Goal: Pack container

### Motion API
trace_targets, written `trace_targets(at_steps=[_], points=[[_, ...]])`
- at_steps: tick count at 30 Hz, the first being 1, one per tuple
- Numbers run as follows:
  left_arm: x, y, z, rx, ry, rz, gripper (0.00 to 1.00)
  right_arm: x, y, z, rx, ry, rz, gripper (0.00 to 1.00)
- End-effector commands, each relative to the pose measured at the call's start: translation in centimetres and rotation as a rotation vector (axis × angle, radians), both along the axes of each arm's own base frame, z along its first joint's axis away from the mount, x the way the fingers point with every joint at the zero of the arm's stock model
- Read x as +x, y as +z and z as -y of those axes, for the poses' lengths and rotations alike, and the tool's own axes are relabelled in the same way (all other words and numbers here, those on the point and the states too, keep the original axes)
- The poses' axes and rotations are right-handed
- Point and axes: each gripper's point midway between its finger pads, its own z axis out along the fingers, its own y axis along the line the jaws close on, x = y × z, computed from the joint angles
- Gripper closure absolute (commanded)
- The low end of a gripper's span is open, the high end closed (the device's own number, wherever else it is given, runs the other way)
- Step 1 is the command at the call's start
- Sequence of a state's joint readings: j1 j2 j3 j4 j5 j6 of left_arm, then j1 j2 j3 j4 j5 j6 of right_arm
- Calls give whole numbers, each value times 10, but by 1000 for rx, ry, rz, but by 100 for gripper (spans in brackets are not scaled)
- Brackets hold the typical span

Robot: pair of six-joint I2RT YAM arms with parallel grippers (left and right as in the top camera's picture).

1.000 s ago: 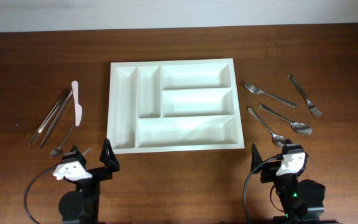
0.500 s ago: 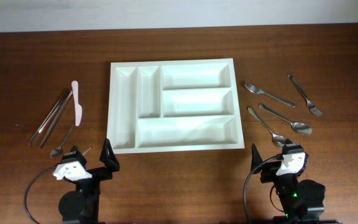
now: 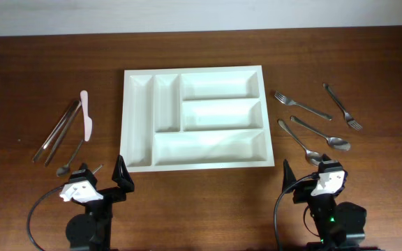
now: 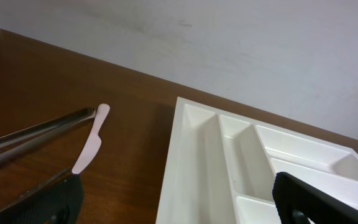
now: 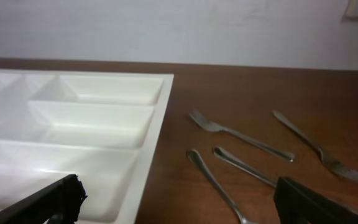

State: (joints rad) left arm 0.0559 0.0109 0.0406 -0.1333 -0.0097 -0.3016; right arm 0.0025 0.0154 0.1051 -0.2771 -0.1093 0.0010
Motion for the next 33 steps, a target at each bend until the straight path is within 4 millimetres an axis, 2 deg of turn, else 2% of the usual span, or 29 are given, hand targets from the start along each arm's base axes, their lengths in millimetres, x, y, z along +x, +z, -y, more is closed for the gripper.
trace_targets(at_steps=[1,5,7,12,16,25,30,33], points=[[0,-2,1,17,-10,-1,1,0,1,3,53,-28,7,1],[0,-2,1,17,-10,-1,1,0,4,3,219,-54,-6,1],[0,-2,1,17,-10,-1,1,-1,13,1,264,-52,6,1],[0,-2,1,17,-10,-1,1,-12,61,-1,266,-30,64,1],[0,-2,1,17,-10,-1,1,-21,96,-1,258,-34,35,1],[0,-2,1,17,-10,-1,1,-23,145,-1,224,-62,-279,1],[0,-2,1,17,-10,-1,1,-35,169,-2,19,4,-423,1],[0,-2,1,17,-10,-1,1,-39,178,-2,-16,19,-477,1]])
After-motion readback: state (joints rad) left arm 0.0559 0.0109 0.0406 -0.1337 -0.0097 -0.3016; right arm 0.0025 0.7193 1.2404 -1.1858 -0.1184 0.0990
